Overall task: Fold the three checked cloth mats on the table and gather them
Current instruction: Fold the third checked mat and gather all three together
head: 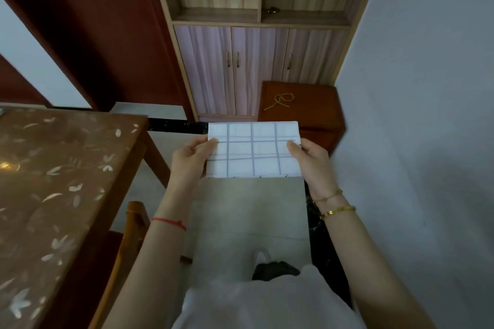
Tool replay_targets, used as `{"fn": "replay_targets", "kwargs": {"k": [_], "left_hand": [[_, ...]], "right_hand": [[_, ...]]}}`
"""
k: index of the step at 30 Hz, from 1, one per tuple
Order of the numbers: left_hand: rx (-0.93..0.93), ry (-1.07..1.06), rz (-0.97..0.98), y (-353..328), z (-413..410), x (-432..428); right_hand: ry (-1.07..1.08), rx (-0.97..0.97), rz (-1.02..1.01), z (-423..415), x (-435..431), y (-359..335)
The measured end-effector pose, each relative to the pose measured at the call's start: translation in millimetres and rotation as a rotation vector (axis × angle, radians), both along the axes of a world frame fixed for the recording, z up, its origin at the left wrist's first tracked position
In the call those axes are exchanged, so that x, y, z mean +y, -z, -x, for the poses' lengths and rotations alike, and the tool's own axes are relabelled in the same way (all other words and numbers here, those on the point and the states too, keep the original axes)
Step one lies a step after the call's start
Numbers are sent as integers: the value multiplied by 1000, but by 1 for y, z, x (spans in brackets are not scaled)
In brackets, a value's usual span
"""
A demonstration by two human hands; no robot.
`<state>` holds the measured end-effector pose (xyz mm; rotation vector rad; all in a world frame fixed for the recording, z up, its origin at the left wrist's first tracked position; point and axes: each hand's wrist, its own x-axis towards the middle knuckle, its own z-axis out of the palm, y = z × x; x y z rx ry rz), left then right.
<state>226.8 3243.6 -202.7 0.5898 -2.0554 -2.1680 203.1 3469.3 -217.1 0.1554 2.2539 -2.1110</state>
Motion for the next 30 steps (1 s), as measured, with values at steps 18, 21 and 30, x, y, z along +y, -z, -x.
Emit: {"fn": "replay_targets", "kwargs": {"k": [18, 21, 30], "left_hand": [[-40, -239, 25, 18, 188, -45], [-29, -253, 32, 23, 222, -67], [-16, -373, -23, 16, 333, -162]], "right_hand": [[-222, 19, -61, 240, -52, 4], [-243, 18, -23, 280, -78, 6], [-324, 12, -26, 406, -180, 1]]}}
